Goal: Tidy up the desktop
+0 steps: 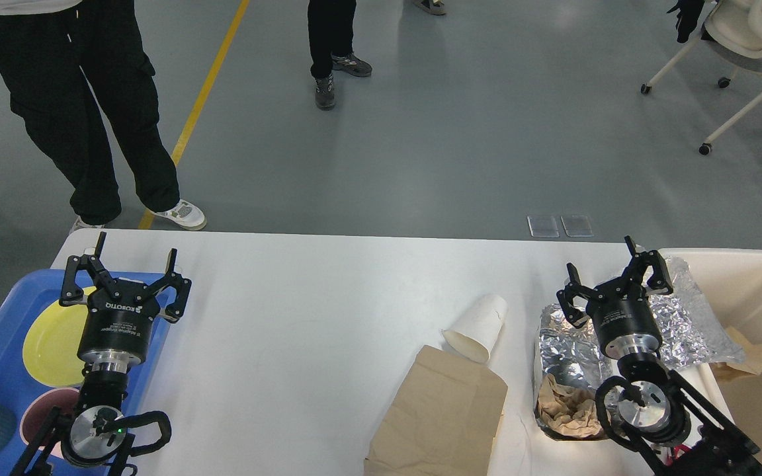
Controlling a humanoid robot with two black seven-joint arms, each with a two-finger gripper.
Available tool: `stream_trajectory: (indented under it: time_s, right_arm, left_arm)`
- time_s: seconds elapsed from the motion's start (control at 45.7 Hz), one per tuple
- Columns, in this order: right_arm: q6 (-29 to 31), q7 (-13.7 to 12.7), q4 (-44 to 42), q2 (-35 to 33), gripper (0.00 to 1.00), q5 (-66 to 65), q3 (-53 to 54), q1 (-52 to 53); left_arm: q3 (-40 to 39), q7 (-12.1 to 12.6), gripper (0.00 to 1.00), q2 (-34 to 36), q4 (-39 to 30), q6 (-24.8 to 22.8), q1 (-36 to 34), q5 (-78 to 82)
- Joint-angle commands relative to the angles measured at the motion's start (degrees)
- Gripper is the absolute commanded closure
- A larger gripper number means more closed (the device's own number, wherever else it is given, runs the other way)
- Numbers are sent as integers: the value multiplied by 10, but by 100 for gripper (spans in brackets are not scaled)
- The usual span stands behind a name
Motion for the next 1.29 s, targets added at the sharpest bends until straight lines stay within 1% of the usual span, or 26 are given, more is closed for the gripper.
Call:
stream_trajectory:
  time_s: [0.0,0.044,0.109,0.219,0.262,0.328,0.394,0.437,0.459,0.503,0.656,0.678,0.743,0.787,0.897,0.94,0.984,1.268]
  right_arm:
    - [0,0,0,0,0,0,0,0]
    - [0,0,0,0,0,0,0,0]
    - [0,0,0,0,0,0,0,0]
    - [0,0,0,0,0,0,0,0]
    - [0,0,0,0,0,0,0,0]
    - [0,0,0,0,0,0,0,0]
    - [0,0,0,0,0,0,0,0]
    - [-1,0,0,0,0,0,0,0]
    - [0,0,0,0,0,0,0,0]
    - [0,0,0,0,0,0,0,0]
    - [0,0,0,0,0,0,0,0]
    - [0,0,0,0,0,0,0,0]
    - [0,0,0,0,0,0,0,0]
    - [0,0,-1,0,0,0,0,0]
    - [-1,0,-1,0,0,0,0,0]
    - [0,0,0,0,0,0,0,0]
    - [0,0,0,0,0,0,0,0]
    - [-1,0,0,0,0,0,0,0]
  left_arm:
    - [6,12,4,8,0,9,-6,-5]
    - [6,20,4,9,1,13,-8,-6]
    - [4,41,4,11,1,28,-12,-6]
    - [1,99,4,28,4,61,-27,-6]
    - [4,112,4,37,4,63,-22,-6]
    - [3,108,4,43,12,63,-24,0]
    - [3,106,4,53,40,59,-30,2]
    - [5,96,4,59,60,49,-32,2]
    - [6,87,4,62,68,40,-33,2]
    - [7,79,4,61,71,26,-33,-1]
    - [8,45,4,55,110,11,-57,-6]
    - [7,36,4,55,114,8,-60,-7]
    - [7,23,4,53,125,1,-64,-7]
    - [7,17,4,53,134,-12,-68,-10]
    - [8,15,4,56,176,-76,-79,-13]
    - [8,17,4,55,189,-91,-86,-13]
    - [8,14,4,52,193,-95,-89,-17]
    - [8,23,4,52,193,-98,-90,-20]
